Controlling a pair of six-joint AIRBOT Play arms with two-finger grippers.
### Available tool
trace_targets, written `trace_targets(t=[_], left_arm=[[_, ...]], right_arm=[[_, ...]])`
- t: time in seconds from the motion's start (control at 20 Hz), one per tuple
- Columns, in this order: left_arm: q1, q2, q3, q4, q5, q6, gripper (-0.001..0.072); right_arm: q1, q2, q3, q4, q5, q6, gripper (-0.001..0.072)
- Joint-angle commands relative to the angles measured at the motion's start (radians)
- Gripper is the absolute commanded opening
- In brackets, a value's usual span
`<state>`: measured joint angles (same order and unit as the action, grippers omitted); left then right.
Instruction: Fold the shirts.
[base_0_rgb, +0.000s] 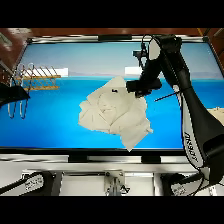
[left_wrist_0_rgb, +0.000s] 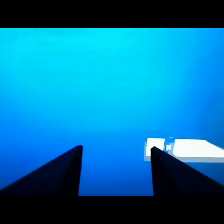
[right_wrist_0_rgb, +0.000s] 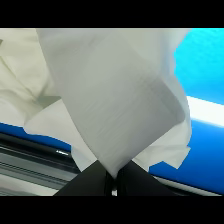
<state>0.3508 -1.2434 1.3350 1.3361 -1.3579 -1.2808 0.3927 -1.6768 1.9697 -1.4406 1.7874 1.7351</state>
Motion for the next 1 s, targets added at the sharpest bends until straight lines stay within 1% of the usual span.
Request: trace_targets(t=[0.0,0.1,0.15,0.3,0.45,0.6,0.85,0.9,0.95], left_arm=[[0.042,0.034,-0.153,0.154,0.129,0.024,0.0471],[0.042,0.045,-0.194,0.232,0.216,0.023,0.0486],[0.042,0.044,-0.206,0.258,0.252,0.023,0.0538],[0.058,0.012,-0.236,0.314,0.320,0.020,0.0544],[0.108,-0.053,-0.237,0.314,0.348,-0.008,0.0543],[0.145,-0.103,-0.237,0.314,0.373,-0.010,0.0539],[0.148,-0.193,-0.237,0.327,0.416,-0.004,0.0505],[0.148,-0.212,-0.236,0.329,0.428,-0.004,0.0488],[0.148,-0.226,-0.236,0.330,0.444,-0.003,0.0443]], right_arm=[[0.000,0.000,0.000,0.030,-0.012,-0.001,0.0090],[0.000,0.000,0.000,0.029,-0.012,-0.001,0.0090],[0.000,0.000,0.000,0.029,-0.016,-0.001,0.0090],[0.000,-0.002,0.000,0.029,-0.020,0.000,0.0090],[0.000,-0.010,0.000,0.029,-0.036,0.000,0.0090],[0.000,-0.018,0.000,0.028,-0.049,0.000,0.0090],[0.000,-0.036,0.000,0.029,-0.068,0.000,0.0090],[0.000,-0.037,0.000,0.029,-0.068,0.000,0.0090],[0.000,-0.037,0.000,0.029,-0.067,0.000,0.0090]])
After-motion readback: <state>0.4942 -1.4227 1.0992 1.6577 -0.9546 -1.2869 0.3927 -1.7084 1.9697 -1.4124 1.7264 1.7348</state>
